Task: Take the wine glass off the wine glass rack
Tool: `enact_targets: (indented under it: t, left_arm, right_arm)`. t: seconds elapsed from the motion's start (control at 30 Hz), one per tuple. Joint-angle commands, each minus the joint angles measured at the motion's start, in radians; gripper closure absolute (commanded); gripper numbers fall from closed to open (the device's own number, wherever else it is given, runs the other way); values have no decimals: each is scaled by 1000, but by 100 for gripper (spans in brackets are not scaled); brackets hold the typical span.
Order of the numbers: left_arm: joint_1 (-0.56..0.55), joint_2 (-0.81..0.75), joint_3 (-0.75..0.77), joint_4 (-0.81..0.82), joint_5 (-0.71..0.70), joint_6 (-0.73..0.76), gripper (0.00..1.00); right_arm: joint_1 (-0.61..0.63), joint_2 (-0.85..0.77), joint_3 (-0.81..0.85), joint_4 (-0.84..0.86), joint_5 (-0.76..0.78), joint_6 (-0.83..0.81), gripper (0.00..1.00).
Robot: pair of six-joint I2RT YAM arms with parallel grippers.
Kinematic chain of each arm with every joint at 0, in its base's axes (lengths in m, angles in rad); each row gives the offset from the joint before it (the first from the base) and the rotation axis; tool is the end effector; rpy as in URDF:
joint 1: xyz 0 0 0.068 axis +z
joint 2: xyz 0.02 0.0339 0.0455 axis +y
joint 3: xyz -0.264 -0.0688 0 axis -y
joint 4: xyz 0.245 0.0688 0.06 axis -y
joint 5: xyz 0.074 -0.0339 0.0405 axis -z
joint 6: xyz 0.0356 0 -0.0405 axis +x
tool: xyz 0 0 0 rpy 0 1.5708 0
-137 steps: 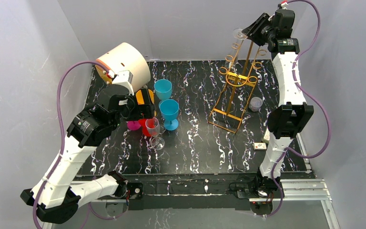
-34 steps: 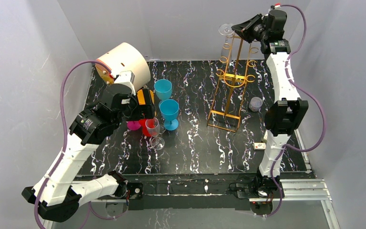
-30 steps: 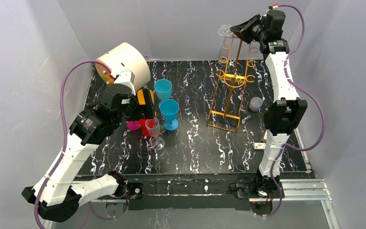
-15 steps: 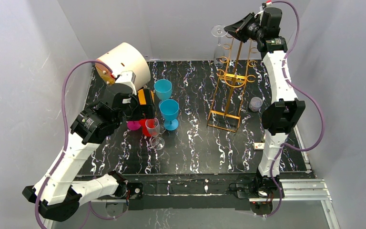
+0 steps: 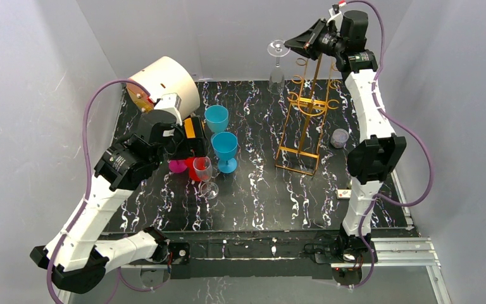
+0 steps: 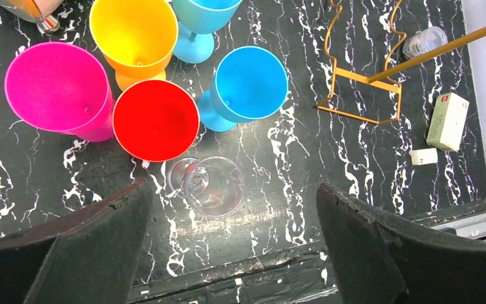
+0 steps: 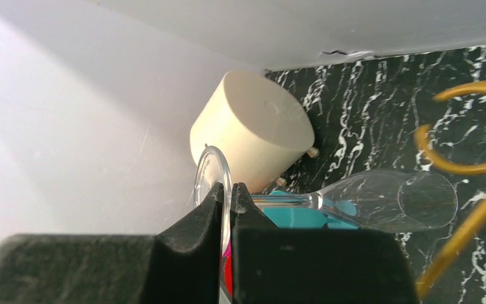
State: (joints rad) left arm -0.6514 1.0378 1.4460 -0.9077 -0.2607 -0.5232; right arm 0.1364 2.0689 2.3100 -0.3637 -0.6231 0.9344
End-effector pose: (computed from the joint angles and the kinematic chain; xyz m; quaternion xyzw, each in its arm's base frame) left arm 0.1503 -0.1031 0.4413 -0.0116 0.8551 -0.1874 0.4832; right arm 0.4646 0.0847 0.4496 0.0899 0.7359 0.5192 0.4252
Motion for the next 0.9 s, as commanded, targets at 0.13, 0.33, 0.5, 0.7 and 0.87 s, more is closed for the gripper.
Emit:
enact_targets:
  t: [0.13,0.33,0.5,0.7,0.87]
  left_arm:
    - [-5,-20,7,19,6,-18,2]
    - [-4,-41,-7,35,2,-44,2]
    - [-5,-71,-15,71,-6,-74,2]
    - [-4,-117,-40,153,25,-80,2]
    - [-5,-103,-66,277,238,-77,5]
  right_arm:
    - [71,-194,-72,49,-94,-60,99]
    - [171,-355,-245,18,-86,-132,99]
    - [222,-516,-432,20,-50,-165,99]
    - [296,-660,-630,36,-103,-173,99]
    - [395,-786,-804,45,-51,-190,99]
